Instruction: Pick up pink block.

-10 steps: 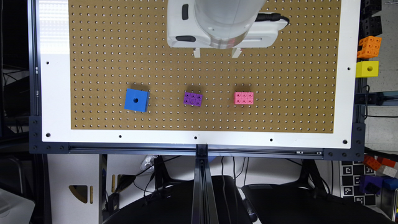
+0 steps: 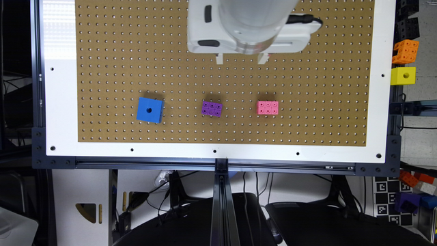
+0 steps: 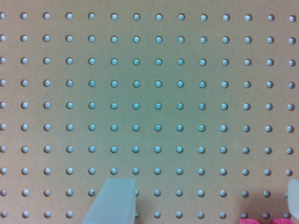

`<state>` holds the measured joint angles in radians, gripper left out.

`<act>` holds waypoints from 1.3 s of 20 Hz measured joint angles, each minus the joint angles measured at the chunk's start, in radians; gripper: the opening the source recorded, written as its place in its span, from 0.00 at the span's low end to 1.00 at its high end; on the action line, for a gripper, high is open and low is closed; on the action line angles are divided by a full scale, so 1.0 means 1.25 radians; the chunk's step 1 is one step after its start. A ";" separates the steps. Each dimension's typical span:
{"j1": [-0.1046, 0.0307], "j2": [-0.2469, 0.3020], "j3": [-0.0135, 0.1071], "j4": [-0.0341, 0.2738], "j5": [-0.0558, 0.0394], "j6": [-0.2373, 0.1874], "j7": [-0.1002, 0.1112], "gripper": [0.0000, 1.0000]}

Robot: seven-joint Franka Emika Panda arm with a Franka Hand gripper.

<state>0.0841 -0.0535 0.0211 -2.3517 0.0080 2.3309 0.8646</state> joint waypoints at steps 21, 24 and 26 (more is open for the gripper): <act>0.052 0.265 0.042 0.264 0.0010 0.010 0.087 1.00; 0.052 0.277 0.042 0.266 0.0010 0.015 0.087 1.00; 0.052 0.280 0.042 0.266 0.0010 0.016 0.087 1.00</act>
<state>0.1494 0.2971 0.0739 -2.0196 0.0093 2.3503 0.9730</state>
